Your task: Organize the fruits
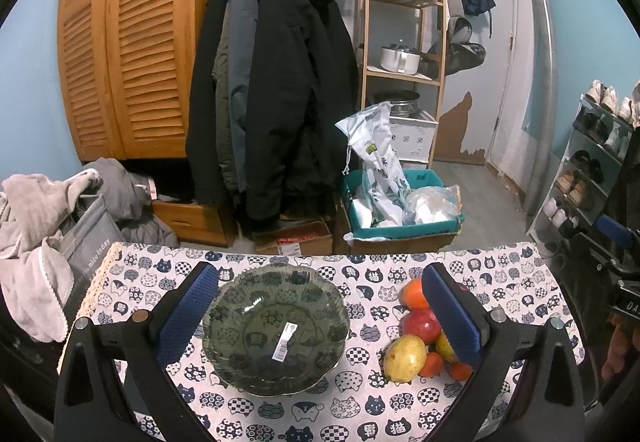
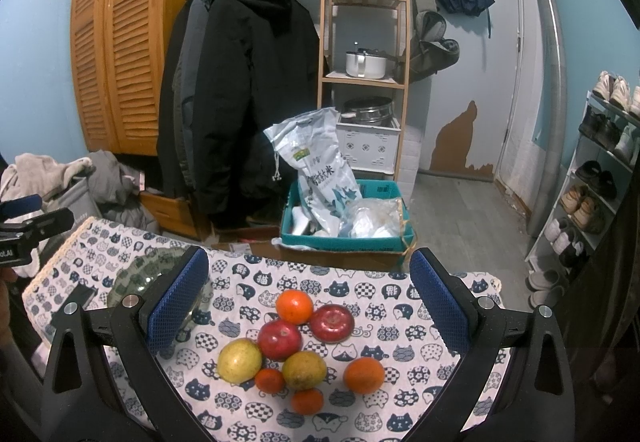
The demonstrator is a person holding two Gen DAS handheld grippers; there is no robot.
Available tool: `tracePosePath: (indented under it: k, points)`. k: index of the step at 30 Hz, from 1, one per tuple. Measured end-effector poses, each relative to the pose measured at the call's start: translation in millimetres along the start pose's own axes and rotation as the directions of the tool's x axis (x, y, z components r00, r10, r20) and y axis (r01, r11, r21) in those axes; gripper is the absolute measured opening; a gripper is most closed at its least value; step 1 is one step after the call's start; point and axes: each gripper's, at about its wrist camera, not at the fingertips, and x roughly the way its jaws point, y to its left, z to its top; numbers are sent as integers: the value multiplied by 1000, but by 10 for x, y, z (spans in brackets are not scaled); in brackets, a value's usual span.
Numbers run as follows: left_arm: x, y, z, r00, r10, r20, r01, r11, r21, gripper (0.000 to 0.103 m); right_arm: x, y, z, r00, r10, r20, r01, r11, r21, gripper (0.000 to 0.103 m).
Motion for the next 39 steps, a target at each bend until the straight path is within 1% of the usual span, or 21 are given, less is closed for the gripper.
tracePosePath:
  k: [9,14,17,22,23,27,31,32,35,39]
  points:
    - [-9,3,-14,1000,-1,-2,1,1000,1,103,-30,-19,21,1000,-1,1,1,1000,-1,99]
    - [34,-6,53,1000,-1,-14,1,1000,2,103,5,-32,5,1000,-1,0,1,1000,-1,99]
    - [70,-13,57,1000,-1,-28,1,1000,5,103,-1,-24,6,1000,-2,-2,2,1000,-2,99]
    - [203,-40,69,998,3,-66,-2,1000,10,103,70,-44,9,1000,1,-30,-1,1000,1,99]
    - [229,-52,64,997,5,-73,-4,1000,14,103,79,-131,20,999,1,-39,-1,1000,-1,99]
    - [412,-122,20,992,7,-126,-3,999,36,103,214,-203,-53,996,-7,-91,7,1000,2,99]
    - [653,-217,-70,981,6,-196,6,998,65,103,366,-305,-130,988,-16,-152,21,999,26,99]
    - [706,-242,-92,978,7,-209,8,997,70,103,439,-374,-164,984,-17,-179,25,999,40,99]
    - [883,-326,-192,966,6,-258,16,996,84,103,537,-430,-234,974,-31,-223,44,998,52,99]
    - [1095,-436,-314,951,-2,-310,33,995,95,103,751,-555,-380,952,-43,-302,66,996,67,99]
